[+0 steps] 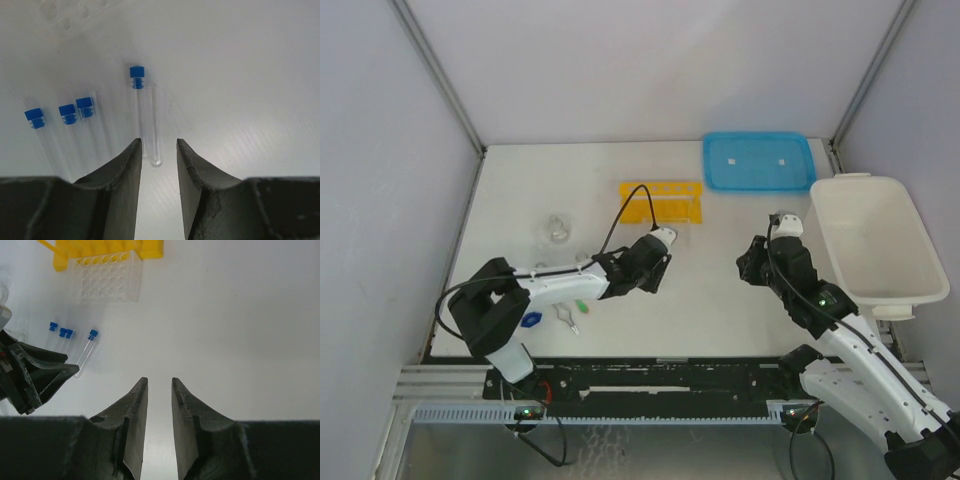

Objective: Organize the chemistry lab equipment
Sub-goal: Pick up the test tube at the center of the board.

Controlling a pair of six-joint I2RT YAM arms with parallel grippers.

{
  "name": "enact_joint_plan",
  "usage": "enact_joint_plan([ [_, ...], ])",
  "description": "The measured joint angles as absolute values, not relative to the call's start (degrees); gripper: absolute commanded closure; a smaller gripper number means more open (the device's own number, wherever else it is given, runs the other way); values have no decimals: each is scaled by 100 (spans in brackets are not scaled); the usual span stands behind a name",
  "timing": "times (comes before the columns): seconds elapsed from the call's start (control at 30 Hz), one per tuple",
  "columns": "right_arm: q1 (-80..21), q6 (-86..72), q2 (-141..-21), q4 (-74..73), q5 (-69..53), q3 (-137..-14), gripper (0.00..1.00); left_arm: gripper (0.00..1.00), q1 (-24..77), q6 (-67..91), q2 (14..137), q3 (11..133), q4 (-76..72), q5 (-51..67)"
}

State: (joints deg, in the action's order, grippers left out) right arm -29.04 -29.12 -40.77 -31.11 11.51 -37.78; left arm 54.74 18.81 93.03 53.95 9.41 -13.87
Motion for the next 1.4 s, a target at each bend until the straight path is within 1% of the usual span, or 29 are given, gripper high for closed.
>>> enact_joint_plan([
  [0.2, -2908, -2910, -4156, -3103, 1146, -3778, 75, 62, 5249, 1833, 9592, 5463, 932, -1181],
  [0.9, -2908, -2888, -4200, -3068, 1168, -3778, 75, 65, 5196, 1785, 10501, 6149, 958, -720],
  [1.0, -2908, -2884, -4200, -3068, 1170, -3778, 75, 68, 5192, 1798, 10556, 6215, 956, -681],
  [1.27, -2910, -2869, -4198, -3063, 1170, -3778, 75, 83, 5183, 2150, 10641, 6335, 1009, -423],
  [1.4, -2915, -2871, -4195, -3057, 1173, -3778, 75, 86, 5183, 2510, 10672, 6355, 915, -180],
])
